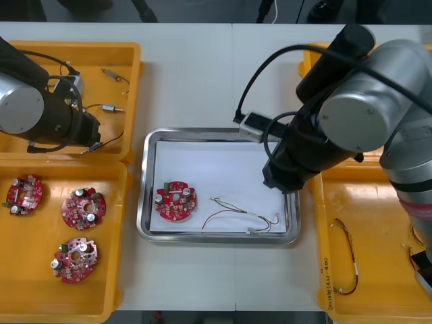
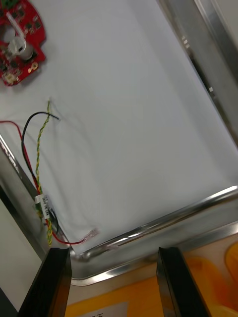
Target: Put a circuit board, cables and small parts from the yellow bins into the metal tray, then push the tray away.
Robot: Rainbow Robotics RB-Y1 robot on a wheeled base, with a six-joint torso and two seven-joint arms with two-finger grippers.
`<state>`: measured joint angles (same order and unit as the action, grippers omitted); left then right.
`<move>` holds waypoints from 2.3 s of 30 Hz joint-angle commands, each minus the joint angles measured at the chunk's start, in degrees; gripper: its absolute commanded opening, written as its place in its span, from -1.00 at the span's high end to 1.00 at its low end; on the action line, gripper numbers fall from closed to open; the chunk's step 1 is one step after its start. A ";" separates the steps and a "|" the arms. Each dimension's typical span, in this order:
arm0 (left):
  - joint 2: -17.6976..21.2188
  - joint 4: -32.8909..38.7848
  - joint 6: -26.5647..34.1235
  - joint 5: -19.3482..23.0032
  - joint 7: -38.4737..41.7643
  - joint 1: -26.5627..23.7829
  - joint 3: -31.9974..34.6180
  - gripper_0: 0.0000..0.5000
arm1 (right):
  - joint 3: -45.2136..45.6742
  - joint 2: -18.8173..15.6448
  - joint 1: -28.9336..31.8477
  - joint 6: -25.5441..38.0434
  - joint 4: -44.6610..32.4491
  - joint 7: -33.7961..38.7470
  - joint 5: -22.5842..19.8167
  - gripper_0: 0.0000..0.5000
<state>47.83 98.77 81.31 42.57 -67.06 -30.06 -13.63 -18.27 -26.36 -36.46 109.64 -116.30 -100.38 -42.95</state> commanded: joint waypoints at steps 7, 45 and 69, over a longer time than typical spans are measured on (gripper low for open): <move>-0.89 -6.04 -0.27 0.58 3.16 -6.86 -2.89 -1.00 | 9.13 -1.68 -7.48 0.36 -2.44 13.19 -4.16 -1.00; -2.39 -18.52 7.11 7.35 0.88 -16.26 -8.69 -1.00 | 22.85 -18.47 -11.70 0.36 16.37 25.14 0.23 -1.00; -3.44 -22.39 0.61 4.27 -0.18 -16.52 -12.82 -1.00 | 27.85 -16.27 -17.15 0.36 35.44 27.25 10.69 -1.00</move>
<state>45.07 76.40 82.55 47.54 -67.06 -43.85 -25.86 7.95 -42.70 -49.98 109.81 -82.92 -75.05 -32.91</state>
